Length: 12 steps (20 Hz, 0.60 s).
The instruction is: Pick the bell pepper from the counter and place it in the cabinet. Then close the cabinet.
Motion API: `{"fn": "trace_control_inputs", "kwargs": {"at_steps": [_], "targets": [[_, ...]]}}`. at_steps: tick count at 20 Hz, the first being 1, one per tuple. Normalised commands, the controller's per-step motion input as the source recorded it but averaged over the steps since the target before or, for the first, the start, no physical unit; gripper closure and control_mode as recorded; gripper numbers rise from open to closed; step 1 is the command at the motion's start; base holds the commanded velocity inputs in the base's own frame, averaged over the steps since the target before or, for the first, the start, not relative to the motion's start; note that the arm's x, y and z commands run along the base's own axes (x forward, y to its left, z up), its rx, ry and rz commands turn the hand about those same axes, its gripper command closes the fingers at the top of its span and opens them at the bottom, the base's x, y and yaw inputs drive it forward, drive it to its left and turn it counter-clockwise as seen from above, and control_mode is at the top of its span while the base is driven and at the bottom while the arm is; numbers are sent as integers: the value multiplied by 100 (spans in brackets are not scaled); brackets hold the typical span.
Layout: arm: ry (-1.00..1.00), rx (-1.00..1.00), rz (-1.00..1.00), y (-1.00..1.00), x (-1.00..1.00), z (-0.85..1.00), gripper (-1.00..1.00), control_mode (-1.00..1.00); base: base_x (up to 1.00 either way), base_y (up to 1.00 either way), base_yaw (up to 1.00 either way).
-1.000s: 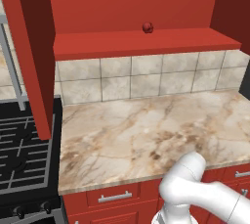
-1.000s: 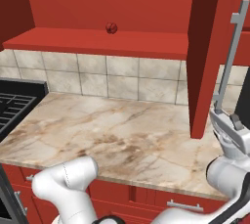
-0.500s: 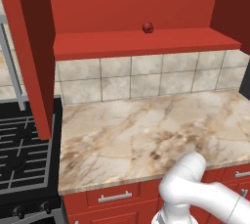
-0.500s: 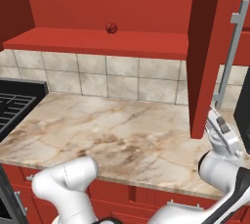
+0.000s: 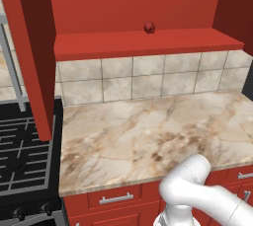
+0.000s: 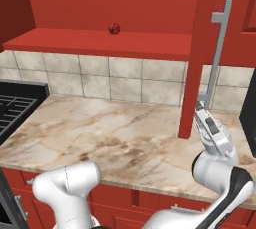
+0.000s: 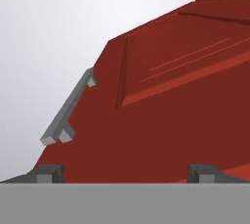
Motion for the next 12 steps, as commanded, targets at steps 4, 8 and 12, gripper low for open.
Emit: {"fn": "trace_control_inputs", "kwargs": {"at_steps": [4,8,12], "targets": [[10,-1,0,56,-20,8,-100,-100,0,0,0],[10,0,0,52,-16,17,-100,-100,0,0,0],[11,0,-1,52,-2,31,-100,-100,0,0,0]]}}
